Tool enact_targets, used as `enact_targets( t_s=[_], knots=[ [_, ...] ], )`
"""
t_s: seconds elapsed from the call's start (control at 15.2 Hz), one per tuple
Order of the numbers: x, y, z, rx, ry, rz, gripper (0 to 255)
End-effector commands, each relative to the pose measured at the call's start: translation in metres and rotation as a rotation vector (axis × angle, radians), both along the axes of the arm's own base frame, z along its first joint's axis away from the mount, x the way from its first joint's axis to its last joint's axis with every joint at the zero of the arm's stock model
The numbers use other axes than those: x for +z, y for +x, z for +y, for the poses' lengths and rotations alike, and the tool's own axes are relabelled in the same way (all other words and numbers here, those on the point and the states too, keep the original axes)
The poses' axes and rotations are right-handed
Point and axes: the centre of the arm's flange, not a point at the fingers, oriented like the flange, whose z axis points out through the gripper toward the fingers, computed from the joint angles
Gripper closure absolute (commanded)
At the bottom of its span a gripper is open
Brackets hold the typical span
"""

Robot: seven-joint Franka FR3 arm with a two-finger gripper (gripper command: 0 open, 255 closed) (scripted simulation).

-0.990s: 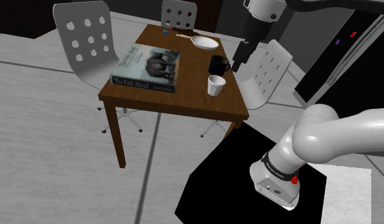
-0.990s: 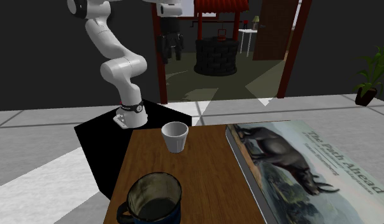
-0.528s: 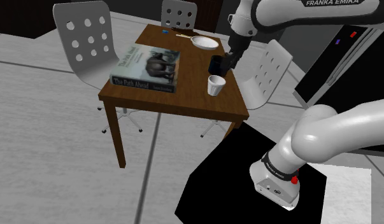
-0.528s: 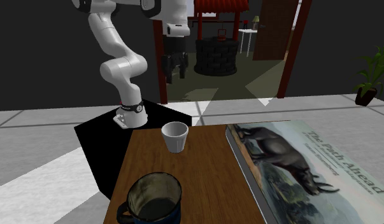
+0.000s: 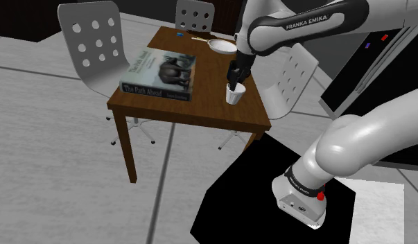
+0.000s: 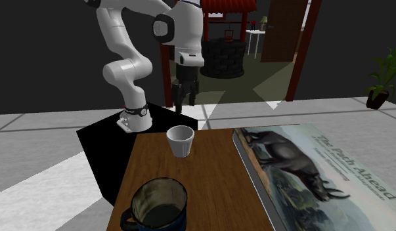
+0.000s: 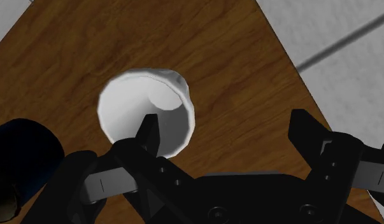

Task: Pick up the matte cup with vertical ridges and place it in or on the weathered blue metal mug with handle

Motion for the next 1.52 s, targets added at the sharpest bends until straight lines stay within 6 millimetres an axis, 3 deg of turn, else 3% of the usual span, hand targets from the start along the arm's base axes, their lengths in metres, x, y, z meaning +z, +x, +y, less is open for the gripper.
enact_targets(
  t_s=[0.0,0.13,0.59,1.12,1.19,1.45],
  knots=[
    [-0.019,0.014,-0.013,0.002,-0.013,0.005,0],
    [-0.037,0.027,-0.023,0.003,-0.025,0.01,0],
    [-0.073,0.027,-0.029,0.003,-0.025,0.01,0],
    [-0.076,0.027,-0.029,0.003,-0.025,0.01,0],
    [-0.076,0.027,-0.029,0.003,-0.025,0.01,255],
    [-0.076,0.027,-0.029,0.003,-0.025,0.01,255]
  ],
)
